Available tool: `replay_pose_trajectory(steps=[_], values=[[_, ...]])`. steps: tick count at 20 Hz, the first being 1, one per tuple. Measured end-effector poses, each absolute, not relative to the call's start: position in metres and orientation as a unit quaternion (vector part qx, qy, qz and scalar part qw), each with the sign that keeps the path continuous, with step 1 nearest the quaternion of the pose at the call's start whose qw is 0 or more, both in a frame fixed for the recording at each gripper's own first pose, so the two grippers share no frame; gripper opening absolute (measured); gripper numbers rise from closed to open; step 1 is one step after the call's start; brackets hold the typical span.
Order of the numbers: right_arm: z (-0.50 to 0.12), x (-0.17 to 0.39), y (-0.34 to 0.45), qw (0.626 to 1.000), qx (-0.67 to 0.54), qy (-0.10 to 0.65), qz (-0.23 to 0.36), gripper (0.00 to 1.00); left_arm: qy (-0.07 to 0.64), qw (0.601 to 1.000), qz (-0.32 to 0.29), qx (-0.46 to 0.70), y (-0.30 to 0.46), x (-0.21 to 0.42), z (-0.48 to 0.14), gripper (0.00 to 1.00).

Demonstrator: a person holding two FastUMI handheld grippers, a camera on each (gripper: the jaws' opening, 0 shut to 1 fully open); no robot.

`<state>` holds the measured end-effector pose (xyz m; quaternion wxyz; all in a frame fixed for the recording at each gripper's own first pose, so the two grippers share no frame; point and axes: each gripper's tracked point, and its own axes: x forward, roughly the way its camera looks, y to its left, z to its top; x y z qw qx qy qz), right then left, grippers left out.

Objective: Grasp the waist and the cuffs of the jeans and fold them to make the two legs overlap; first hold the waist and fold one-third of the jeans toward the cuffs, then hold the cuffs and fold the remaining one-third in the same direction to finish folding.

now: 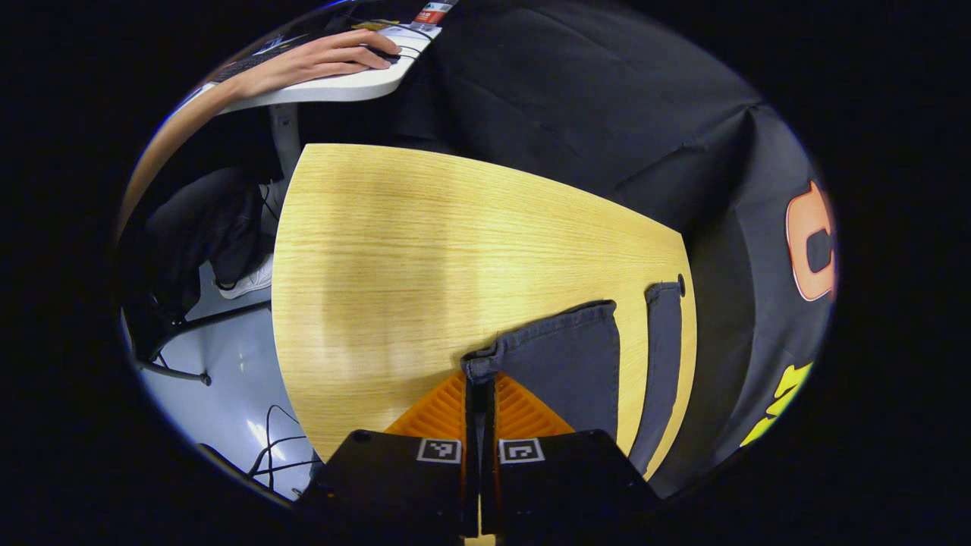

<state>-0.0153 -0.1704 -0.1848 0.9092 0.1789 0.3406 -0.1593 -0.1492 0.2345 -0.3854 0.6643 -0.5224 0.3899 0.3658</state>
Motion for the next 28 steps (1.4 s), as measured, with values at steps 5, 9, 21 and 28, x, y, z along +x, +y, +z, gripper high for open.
replay_pose_trajectory(steps=[5, 9, 21, 28], values=[[-0.296, -0.098, -0.247, 0.732, 0.315, 0.513, -0.32, 0.98, 0.392, 0.671, 0.363, -0.514, 0.235, -0.147, -0.386, 0.04], [-0.353, -0.13, -0.264, 0.676, 0.347, 0.549, -0.348, 0.97, 0.393, 0.672, 0.366, -0.511, 0.234, -0.146, -0.386, 0.04], [-0.388, -0.125, -0.265, 0.664, 0.361, 0.557, -0.345, 0.67, 0.389, 0.669, 0.376, -0.51, 0.236, -0.145, -0.387, 0.04], [-0.382, -0.126, -0.27, 0.667, 0.426, 0.509, -0.34, 0.01, 0.379, 0.647, 0.374, -0.546, 0.235, -0.142, -0.385, 0.04]])
